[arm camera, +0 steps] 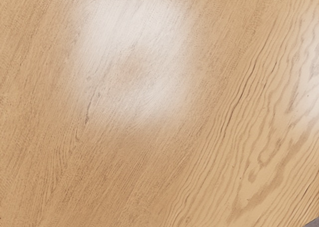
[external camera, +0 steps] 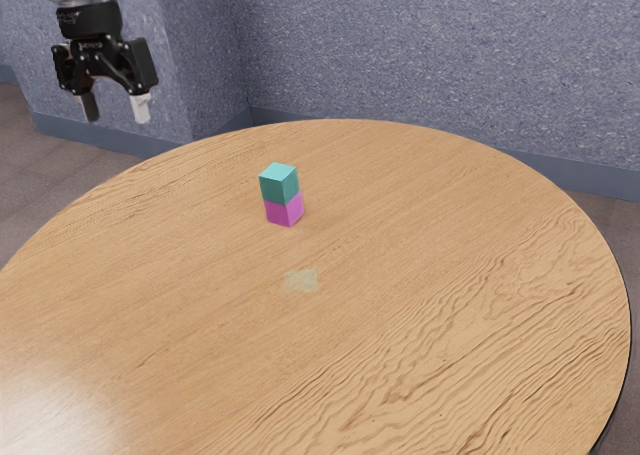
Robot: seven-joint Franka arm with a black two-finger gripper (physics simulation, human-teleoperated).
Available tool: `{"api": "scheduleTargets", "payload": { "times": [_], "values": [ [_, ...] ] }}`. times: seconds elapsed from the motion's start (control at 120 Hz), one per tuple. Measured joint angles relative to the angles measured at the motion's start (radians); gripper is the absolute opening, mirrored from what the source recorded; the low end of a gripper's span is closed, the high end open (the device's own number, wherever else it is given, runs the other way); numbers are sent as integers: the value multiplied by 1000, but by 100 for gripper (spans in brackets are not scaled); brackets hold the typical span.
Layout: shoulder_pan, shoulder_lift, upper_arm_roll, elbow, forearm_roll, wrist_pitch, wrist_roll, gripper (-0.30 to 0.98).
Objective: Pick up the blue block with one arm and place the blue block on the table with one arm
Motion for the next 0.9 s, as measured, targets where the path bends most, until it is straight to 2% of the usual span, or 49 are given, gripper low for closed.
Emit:
{"api": "scheduleTargets", "payload": {
  "times": [0.058,0.1,0.183,0.283,0.4,0.742,0.9],
  "values": [
    [34,-55,10,-45,-5,60,2,69],
    [55,-43,11,-48,-8,91,1,69],
    [91,116,-16,-23,-12,172,-9,69],
    [21,282,-33,-14,0,301,-19,68],
    [7,466,-35,85,24,473,-14,69],
    [25,681,-29,198,56,840,49,68],
    [61,750,-56,254,59,955,86,68]
  ]
}}
